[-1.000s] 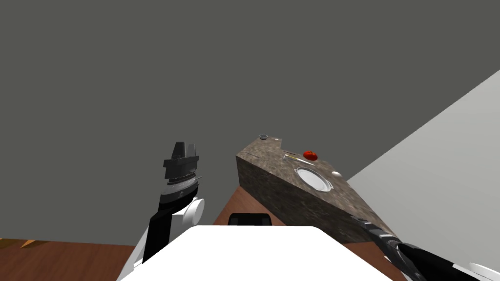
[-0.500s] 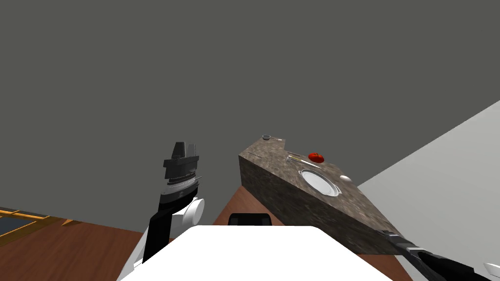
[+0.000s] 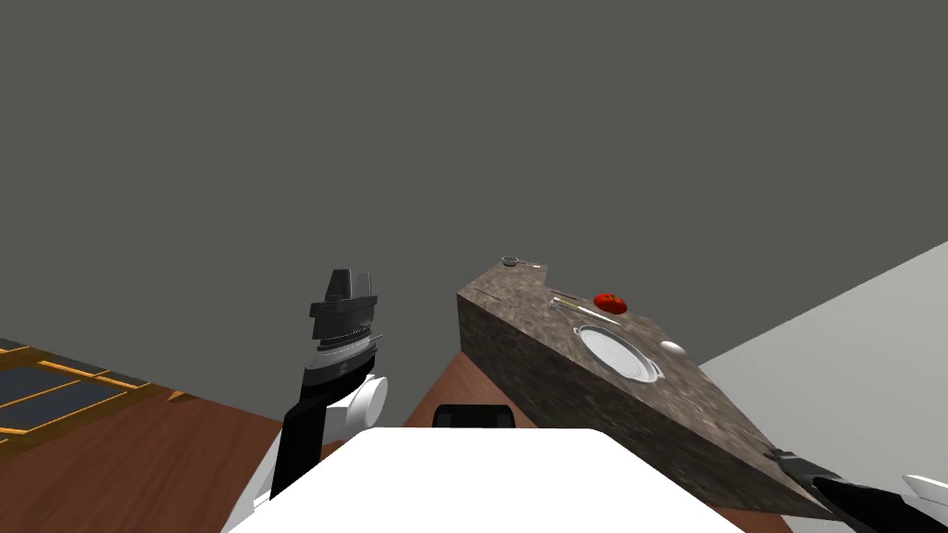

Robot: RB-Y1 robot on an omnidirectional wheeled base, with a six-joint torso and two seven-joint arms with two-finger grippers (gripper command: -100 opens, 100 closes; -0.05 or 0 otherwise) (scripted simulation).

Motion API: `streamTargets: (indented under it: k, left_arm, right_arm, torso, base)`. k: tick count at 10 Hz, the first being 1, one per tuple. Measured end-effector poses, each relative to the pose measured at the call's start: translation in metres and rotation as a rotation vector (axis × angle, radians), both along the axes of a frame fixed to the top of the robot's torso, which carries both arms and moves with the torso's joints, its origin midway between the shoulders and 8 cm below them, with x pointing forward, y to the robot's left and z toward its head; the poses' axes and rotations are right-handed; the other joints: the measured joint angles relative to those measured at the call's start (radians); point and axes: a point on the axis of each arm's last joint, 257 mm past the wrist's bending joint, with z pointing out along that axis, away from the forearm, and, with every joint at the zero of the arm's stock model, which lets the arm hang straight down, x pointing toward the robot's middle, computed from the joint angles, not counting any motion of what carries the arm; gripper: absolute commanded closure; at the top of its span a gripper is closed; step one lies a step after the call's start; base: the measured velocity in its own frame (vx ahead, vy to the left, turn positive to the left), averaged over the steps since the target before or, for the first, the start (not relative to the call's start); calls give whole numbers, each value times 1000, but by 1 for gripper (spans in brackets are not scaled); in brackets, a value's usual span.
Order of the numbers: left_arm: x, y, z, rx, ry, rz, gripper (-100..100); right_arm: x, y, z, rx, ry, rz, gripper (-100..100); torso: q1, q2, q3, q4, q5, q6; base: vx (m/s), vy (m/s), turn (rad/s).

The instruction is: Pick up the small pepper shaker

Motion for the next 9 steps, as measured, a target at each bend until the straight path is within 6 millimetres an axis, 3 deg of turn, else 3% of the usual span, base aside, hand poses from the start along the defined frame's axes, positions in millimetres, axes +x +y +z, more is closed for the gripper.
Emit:
streamTargets:
  k: [2, 4, 5, 9]
  left_arm:
    - [0, 0, 0, 0, 0, 0, 0]
    - [0, 0, 0, 0, 0, 0, 0]
    - [0, 0, 0, 0, 0, 0, 0]
    - [0, 0, 0, 0, 0, 0, 0]
  right_arm:
    - [-11, -24, 11, -62, 48, -25, -100]
    - [1, -39, 30, -118, 67, -25, -100]
    - [-2, -41, 32, -126, 86, -17, -100]
    - [-21, -83, 68, -277, 186, -64, -100]
  torso:
    - [0, 0, 0, 0, 0, -1]
    - [0, 0, 0, 0, 0, 0]
    - [0, 0, 0, 0, 0, 0]
    - [1, -1, -1, 0, 0, -1]
  base:
    - [3, 17, 149]
    - [1, 3, -2]
    - [5, 19, 195]
    - [10, 14, 104]
